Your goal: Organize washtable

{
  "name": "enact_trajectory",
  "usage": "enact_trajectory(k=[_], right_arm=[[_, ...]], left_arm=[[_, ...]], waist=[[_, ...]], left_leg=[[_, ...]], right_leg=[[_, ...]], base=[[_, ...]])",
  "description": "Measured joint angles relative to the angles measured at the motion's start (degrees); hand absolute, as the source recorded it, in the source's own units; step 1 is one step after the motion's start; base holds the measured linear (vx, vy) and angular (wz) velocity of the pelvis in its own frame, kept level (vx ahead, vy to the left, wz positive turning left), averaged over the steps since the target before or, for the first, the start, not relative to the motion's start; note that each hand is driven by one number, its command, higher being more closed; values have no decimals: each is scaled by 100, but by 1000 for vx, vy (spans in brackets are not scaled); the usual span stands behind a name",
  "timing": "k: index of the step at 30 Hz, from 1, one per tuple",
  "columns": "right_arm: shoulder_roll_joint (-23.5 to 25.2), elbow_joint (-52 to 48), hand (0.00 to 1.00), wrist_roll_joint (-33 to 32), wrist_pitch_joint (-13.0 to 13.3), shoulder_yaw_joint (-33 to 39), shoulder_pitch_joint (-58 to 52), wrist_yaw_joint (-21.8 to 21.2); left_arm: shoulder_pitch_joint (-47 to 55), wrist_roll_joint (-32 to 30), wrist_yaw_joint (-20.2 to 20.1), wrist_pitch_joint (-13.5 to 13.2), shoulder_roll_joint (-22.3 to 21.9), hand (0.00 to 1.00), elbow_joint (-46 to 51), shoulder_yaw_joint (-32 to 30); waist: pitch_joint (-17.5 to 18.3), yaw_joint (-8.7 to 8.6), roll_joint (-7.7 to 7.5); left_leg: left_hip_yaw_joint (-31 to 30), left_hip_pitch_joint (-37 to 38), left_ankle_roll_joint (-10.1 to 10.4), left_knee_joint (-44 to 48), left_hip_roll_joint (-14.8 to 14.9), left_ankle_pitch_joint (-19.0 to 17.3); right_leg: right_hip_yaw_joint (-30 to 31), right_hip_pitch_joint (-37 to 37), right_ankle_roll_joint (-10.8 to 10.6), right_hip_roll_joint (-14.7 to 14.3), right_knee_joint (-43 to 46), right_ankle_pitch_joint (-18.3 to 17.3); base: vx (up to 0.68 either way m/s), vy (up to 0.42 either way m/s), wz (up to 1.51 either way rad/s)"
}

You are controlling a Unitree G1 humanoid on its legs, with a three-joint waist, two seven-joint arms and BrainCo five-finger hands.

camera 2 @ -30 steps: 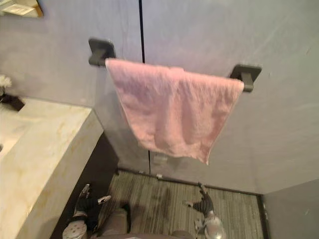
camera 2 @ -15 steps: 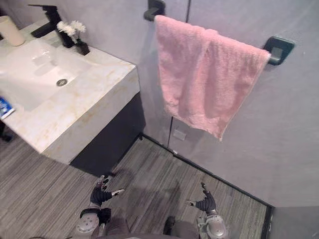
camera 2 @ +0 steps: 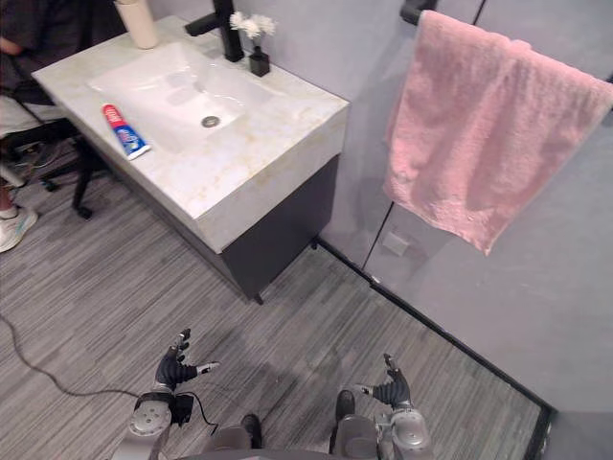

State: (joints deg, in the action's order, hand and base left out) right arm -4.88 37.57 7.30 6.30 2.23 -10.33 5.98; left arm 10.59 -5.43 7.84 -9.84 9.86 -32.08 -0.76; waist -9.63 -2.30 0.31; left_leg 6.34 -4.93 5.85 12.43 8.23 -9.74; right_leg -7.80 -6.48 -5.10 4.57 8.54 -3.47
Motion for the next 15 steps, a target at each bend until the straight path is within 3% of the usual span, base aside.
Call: enact_trajectory(k=[4,7,8,10,11,12,13,14,15], right_arm=[[-11,-21,0,-20,0,13,-64,2],[-9,-48,0,-127,1,20,-119,10],[17,-72,0,-153,5,22,-161,15],[135,-80,0,-263,14,32,-254,32],[130,-87,0,-271,28,39,-205,31],[143,-83,0,-268,68,22,-100,28],[287,-109,0,-266,138,-26,23,29],[361,-130,0,-256,169,-31,76,30],[385,-110,0,-223,209,-39,137,34]], left_arm=[[48,6,16,0,-127,0,-50,-10],[63,69,127,-3,-313,0,-183,-178],[80,104,134,6,-322,0,-241,-216],[77,164,191,-11,-295,0,-202,-263],[74,226,237,-10,-295,0,-201,-295],[100,256,244,-7,-313,0,-212,-361],[217,259,266,-3,-218,0,-257,-509],[251,258,271,-3,-113,0,-331,-583],[267,260,292,46,-103,0,-572,-694]], waist=[[49,-13,-67],[66,23,-37],[67,21,-58],[106,-8,-214],[107,3,-184],[82,9,-111],[90,16,-222],[97,39,-394],[94,61,-373]], left_leg=[[-906,-295,-52,-264,-370,97],[-1326,-374,-157,-507,-529,543],[-1319,-379,-165,-561,-569,825],[-365,-407,-539,-695,-724,1289],[-33,-402,-625,-758,-681,1358],[101,-406,-627,-783,-567,1369],[157,-357,-596,-859,-617,1379],[128,-263,-570,-903,-706,1359],[105,-100,-543,-1025,-688,1340]], right_leg=[[422,-145,7,-116,375,-553],[-28,51,86,21,400,-670],[-303,188,85,121,439,-716],[-898,507,159,403,556,-682],[-932,387,168,409,964,-678],[-847,198,133,333,1133,-856],[-701,334,91,266,293,-631],[-603,348,55,379,147,-446],[-653,521,49,368,119,-472]], base=[[7,-49,98],[103,-44,139],[190,-4,183],[252,57,221],[168,87,174],[126,96,128],[79,34,91],[101,-3,71],[105,-63,18]])
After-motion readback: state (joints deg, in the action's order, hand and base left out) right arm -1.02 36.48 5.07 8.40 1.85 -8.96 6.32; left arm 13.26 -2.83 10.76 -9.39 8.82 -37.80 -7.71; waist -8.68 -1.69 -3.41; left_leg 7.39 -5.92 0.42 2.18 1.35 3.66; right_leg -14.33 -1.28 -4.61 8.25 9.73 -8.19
